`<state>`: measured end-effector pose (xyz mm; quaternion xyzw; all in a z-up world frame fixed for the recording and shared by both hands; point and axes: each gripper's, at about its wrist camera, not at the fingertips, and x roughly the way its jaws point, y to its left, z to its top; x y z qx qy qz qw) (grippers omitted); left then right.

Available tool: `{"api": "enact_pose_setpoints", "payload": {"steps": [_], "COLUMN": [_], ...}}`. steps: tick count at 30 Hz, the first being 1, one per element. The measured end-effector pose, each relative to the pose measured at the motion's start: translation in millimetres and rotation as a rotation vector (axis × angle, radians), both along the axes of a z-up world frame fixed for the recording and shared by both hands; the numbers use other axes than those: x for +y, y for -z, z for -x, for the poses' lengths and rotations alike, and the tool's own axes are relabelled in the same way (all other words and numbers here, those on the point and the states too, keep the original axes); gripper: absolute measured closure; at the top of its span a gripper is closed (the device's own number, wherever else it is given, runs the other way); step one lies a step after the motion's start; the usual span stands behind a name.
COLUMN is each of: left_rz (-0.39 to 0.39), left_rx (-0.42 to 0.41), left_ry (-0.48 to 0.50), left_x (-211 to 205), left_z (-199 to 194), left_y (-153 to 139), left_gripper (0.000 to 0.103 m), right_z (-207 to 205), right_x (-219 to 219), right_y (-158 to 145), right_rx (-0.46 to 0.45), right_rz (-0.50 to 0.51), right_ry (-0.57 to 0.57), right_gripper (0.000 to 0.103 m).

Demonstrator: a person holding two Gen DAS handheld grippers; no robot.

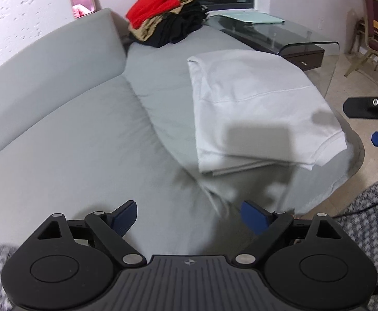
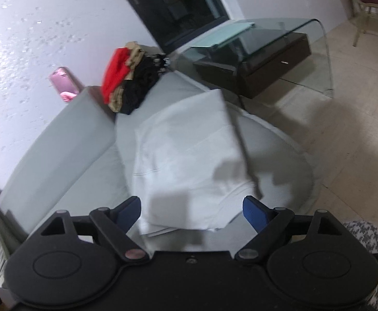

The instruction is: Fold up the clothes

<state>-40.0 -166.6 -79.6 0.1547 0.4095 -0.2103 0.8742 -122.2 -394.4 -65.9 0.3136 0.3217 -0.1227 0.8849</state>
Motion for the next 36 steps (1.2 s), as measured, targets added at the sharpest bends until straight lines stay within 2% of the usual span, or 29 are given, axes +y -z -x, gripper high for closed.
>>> {"api": "enact_pose_setpoints", "payload": {"steps": [1, 2, 3, 4, 6, 7, 9, 11, 13, 15, 19, 22, 24, 26, 27, 28, 29, 30, 31, 32, 33, 35, 36], "left_rz": [0.009, 0.018, 0.029, 0.04, 0.07, 0.088, 0.126, 0.161, 0.197, 0.254, 0.364, 0.455, 0.454, 0.46, 0.468, 0.429, 0.384, 0.34, 0.315, 0.316, 0.335, 0.394, 0.422], "left_rx": [-0.004, -0.006, -0.012, -0.019, -0.042, -0.055, -0.059, -0.042, -0.013, 0.014, 0.043, 0.147, 0.163, 0.145, 0.137, 0.112, 0.084, 0.057, 0.027, 0.008, 0.003, 0.043, 0.072], "left_ry": [0.01, 0.013, 0.016, 0.024, 0.042, 0.049, 0.046, 0.035, 0.025, 0.02, 0.08, 0.121, 0.083, 0.019, -0.019, -0.065, -0.111, -0.157, -0.171, -0.167, -0.148, -0.088, -0.048], "left_x": [-3.2, -6.9, -11.2, -15.0, -21.3, -24.0, -29.7, -37.0, -45.0, -54.7, -82.3, -100.6, -109.3, -109.2, -106.1, -102.9, -99.7, -96.5, -91.3, -83.9, -76.3, -65.1, -62.1], "left_z": [-5.4, -11.5, -18.8, -26.1, -41.4, -49.2, -68.5, -93.1, -121.9, -151.6, -202.1, -242.5, -265.7, -282.9, -290.2, -292.4, -294.0, -295.6, -290.7, -282.7, -271.9, -247.2, -237.4], "left_y": [0.8, 1.0, 1.4, 1.6, 1.2, 0.7, 1.5, 4.8, 9.7, 13.0, 18.7, 39.3, 55.3, 61.2, 62.3, 60.2, 57.7, 55.2, 49.4, 43.3, 38.0, 33.1, 34.1], "left_gripper": [0.015, 0.014, 0.014, 0.014, 0.015, 0.02, 0.04, 0.066, 0.077, 0.08, 0.081, 0.08, 0.085, 0.089, 0.089, 0.089, 0.094, 0.096, 0.096, 0.089, 0.084, 0.062, 0.061], "right_z": [-3.2, -6.7, -11.7, -16.9, -28.6, -35.2, -52.1, -69.4, -92.2, -114.9, -156.4, -192.7, -216.1, -228.0, -232.8, -232.0, -227.8, -220.5, -212.5, -201.3, -189.8, -168.8, -159.5], "right_x": [-2.5, -4.6, -5.5, -6.4, -9.7, -13.2, -22.7, -32.5, -46.0, -64.6, -99.6, -120.0, -130.3, -142.9, -149.6, -158.2, -166.8, -173.3, -179.1, -180.7, -177.1, -163.2, -150.0], "right_y": [2.3, 4.4, 6.1, 7.8, 10.9, 12.3, 14.5, 16.7, 20.1, 25.7, 39.2, 59.3, 79.4, 99.7, 109.3, 115.6, 119.7, 120.0, 119.3, 113.0, 103.8, 85.8, 79.9], "right_rx": [0.002, 0.005, 0.008, 0.01, -0.008, -0.029, -0.061, -0.091, -0.107, -0.129, -0.204, -0.223, -0.186, -0.159, -0.149, -0.158, -0.163, -0.141, -0.127, -0.144, -0.172, -0.2, -0.187], "right_rz": [0.005, 0.012, 0.03, 0.047, 0.072, 0.071, 0.067, 0.063, 0.038, -0.025, -0.185, -0.337, -0.435, -0.479, -0.494, -0.478, -0.456, -0.424, -0.393, -0.37, -0.36, -0.335, -0.318], "right_ry": [0.001, 0.001, -0.004, -0.006, -0.002, -0.004, -0.009, -0.013, -0.016, -0.011, 0.002, -0.057, -0.081, -0.036, -0.007, 0.048, 0.122, 0.21, 0.289, 0.314, 0.294, 0.225, 0.174], "right_gripper": [0.019, 0.026, 0.04, 0.048, 0.083, 0.088, 0.088, 0.087, 0.087, 0.087, 0.088, 0.088, 0.088, 0.089, 0.096, 0.098, 0.098, 0.096, 0.096, 0.096, 0.095, 0.094, 0.091]}}
